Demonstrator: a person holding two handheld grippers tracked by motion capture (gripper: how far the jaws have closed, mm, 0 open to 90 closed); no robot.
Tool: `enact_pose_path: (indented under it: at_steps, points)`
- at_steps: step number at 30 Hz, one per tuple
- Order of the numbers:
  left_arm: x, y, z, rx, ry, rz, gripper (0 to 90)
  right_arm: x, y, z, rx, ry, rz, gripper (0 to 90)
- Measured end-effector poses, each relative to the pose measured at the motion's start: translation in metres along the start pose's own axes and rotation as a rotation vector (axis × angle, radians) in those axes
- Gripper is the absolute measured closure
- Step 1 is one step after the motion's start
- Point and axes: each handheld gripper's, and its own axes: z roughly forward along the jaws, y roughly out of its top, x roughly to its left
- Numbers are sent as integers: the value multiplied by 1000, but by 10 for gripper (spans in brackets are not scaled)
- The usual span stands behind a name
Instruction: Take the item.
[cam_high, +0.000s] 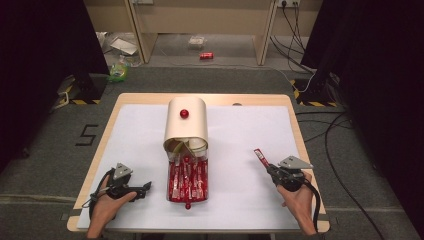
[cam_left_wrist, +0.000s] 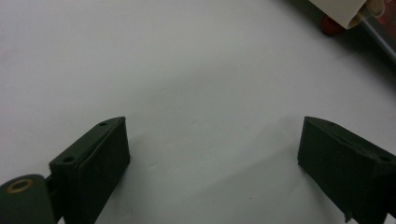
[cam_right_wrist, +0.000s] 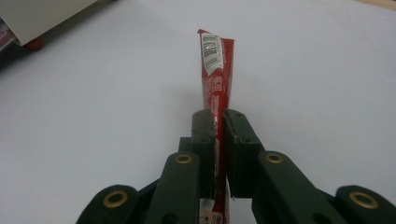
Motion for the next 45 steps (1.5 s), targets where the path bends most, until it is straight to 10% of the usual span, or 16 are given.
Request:
enact_pose_path:
  at_steps: [45]
  points:
    - [0, 0, 0, 1, 0, 1, 82, -14, -11, 12, 73, -32, 19, 832]
